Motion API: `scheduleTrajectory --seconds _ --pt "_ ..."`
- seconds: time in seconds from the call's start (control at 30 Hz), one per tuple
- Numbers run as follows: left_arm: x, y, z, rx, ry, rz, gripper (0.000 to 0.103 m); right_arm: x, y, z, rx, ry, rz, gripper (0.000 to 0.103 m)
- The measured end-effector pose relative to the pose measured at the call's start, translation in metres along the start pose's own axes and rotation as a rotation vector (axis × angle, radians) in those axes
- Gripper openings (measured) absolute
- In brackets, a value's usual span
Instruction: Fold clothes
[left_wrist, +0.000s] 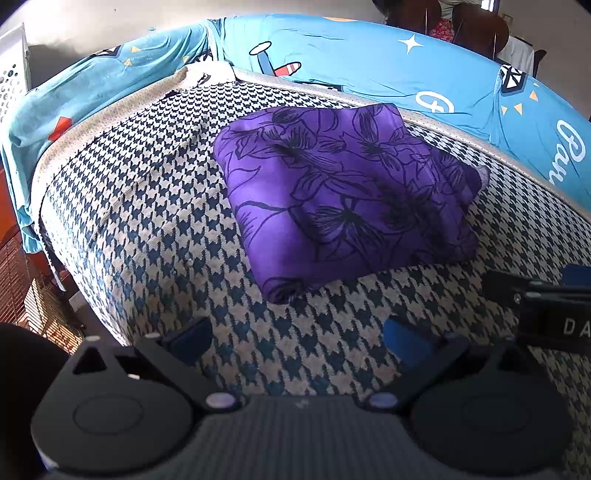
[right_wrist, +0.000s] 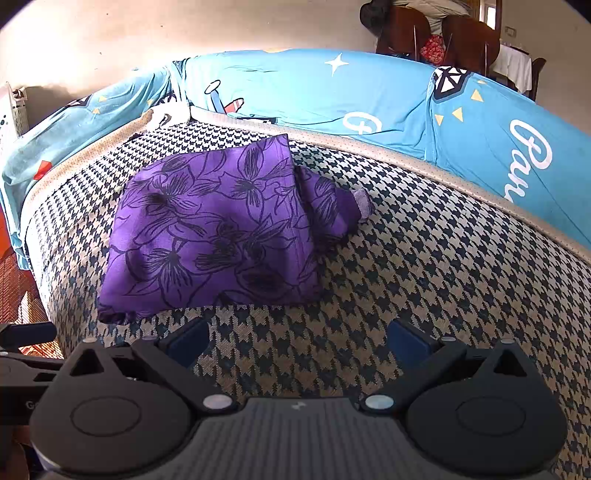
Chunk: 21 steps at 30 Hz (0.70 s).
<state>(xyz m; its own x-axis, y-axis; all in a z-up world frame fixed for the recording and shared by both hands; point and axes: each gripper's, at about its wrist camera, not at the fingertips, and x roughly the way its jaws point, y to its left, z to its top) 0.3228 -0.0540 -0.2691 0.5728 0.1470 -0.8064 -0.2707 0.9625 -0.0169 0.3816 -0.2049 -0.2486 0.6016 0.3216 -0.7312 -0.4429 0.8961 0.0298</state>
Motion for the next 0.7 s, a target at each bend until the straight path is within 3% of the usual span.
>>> scheduleTrajectory --seconds 0.7 --pt "-0.0038 -0.0011 -0.0004 0.008 -0.014 0.031 0.103 -0.0003 -0.001 -0.0004 -0.002 0.001 0.001 0.103"
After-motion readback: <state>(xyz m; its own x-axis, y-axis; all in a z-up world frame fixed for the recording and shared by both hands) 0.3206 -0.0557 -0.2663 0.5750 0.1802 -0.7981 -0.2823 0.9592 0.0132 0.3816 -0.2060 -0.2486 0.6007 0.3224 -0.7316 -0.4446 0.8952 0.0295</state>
